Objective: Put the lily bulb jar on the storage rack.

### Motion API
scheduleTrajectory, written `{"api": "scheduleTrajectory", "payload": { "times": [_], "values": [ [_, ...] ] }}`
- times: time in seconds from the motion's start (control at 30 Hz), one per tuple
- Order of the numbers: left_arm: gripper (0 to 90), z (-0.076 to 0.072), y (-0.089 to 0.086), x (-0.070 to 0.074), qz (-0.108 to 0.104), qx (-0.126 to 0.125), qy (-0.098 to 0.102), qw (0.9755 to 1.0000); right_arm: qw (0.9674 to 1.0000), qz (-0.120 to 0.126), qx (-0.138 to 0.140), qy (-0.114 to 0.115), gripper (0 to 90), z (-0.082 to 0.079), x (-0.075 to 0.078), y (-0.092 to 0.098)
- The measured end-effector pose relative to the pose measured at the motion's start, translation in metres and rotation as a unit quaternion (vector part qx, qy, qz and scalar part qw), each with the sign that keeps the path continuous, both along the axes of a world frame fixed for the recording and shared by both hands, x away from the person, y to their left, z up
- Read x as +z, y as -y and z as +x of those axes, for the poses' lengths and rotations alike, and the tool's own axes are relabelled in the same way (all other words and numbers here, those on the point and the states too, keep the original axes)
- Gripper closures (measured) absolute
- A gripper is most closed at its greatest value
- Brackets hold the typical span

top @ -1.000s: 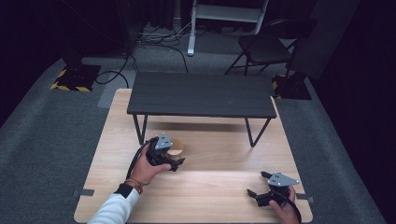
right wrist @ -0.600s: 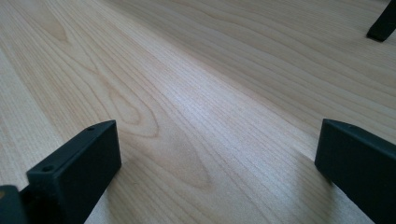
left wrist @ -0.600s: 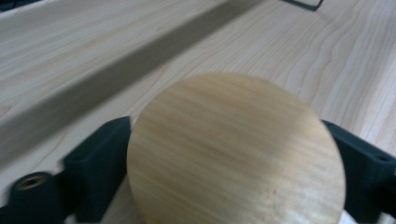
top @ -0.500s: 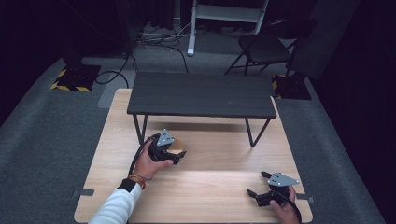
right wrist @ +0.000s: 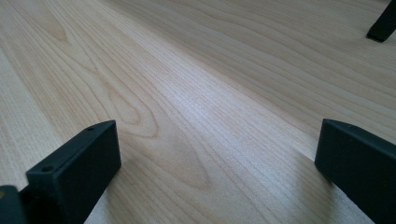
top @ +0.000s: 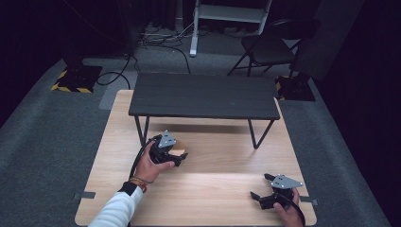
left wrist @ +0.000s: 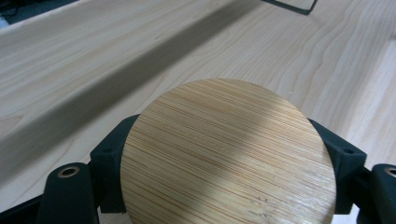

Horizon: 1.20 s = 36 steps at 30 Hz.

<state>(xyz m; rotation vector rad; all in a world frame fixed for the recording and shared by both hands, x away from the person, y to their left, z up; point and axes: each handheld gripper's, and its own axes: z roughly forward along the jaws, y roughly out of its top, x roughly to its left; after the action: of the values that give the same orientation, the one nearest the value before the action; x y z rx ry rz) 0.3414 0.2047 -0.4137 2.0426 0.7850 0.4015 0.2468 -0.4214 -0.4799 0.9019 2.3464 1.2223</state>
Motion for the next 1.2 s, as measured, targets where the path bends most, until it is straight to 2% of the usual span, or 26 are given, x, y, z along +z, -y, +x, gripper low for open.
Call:
{"api": "scheduleTrajectory", "payload": {
  "times": [0.03, 0.1, 0.13, 0.23, 0.27, 0.4, 0.57, 0.6, 0.8, 0.83, 0.87, 0.9, 0.97, 1.07, 1.2],
  "values": [
    [23.9, -0.001, -0.001, 0.009, 0.006, -0.004, -0.001, 1.0000, 1.0000, 0.000, 0.000, 0.000, 0.0, 0.000, 0.000, 0.000],
    [23.9, -0.001, -0.001, 0.019, 0.008, -0.008, -0.002, 0.9999, 1.0000, 0.000, 0.000, 0.000, 0.0, 0.000, 0.000, 0.000],
    [23.9, -0.001, -0.001, 0.019, 0.008, -0.008, -0.002, 0.9999, 1.0000, 0.000, 0.000, 0.000, 0.0, 0.000, 0.000, 0.000],
    [23.9, -0.001, -0.005, 0.042, 0.000, -0.033, -0.003, 0.9995, 1.0000, 0.000, 0.000, 0.000, 0.0, 0.000, 0.000, 0.000],
    [23.9, -0.001, -0.005, 0.042, 0.000, -0.033, -0.003, 0.9995, 1.0000, 0.000, 0.000, 0.000, 0.0, 0.000, 0.000, 0.000],
    [23.9, 0.000, -0.007, 0.066, -0.020, -0.049, -0.007, 0.9986, 1.0000, 0.000, 0.000, 0.000, 0.0, 0.000, 0.000, 0.000],
    [23.9, 0.007, -0.002, 0.100, -0.025, -0.061, 0.000, 0.9978, 1.0000, 0.000, 0.000, 0.000, 0.0, 0.000, 0.000, 0.000],
    [23.9, 0.007, -0.002, 0.100, -0.025, -0.061, 0.000, 0.9978, 1.0000, 0.000, 0.000, 0.000, 0.0, 0.000, 0.000, 0.000],
    [23.9, 0.015, 0.009, 0.131, -0.029, -0.075, 0.019, 0.9966, 1.0000, 0.000, 0.000, 0.000, 0.0, 0.000, 0.000, 0.000],
    [23.9, 0.015, 0.009, 0.131, -0.029, -0.075, 0.019, 0.9966, 1.0000, 0.000, 0.000, 0.000, 0.0, 0.000, 0.000, 0.000],
    [23.9, 0.018, 0.012, 0.139, -0.030, -0.077, 0.021, 0.9964, 1.0000, 0.000, 0.000, 0.000, 0.0, 0.000, 0.000, 0.000],
    [23.9, 0.018, 0.012, 0.139, -0.030, -0.077, 0.021, 0.9964, 1.0000, 0.000, -0.001, 0.000, 0.0, 0.000, 0.000, 0.000],
    [23.9, 0.022, 0.013, 0.148, -0.033, -0.079, 0.020, 0.9962, 1.0000, 0.000, 0.000, 0.001, 0.0, 0.000, 0.000, 0.000],
    [23.9, 0.027, 0.019, 0.163, -0.024, -0.077, 0.019, 0.9966, 1.0000, 0.000, 0.000, 0.000, 0.0, 0.000, 0.000, 0.000],
    [23.9, 0.036, 0.025, 0.178, -0.026, -0.086, 0.025, 0.9957, 1.0000, 0.000, 0.000, 0.000, 0.0, 0.000, 0.000, 0.000]
  ]
}}
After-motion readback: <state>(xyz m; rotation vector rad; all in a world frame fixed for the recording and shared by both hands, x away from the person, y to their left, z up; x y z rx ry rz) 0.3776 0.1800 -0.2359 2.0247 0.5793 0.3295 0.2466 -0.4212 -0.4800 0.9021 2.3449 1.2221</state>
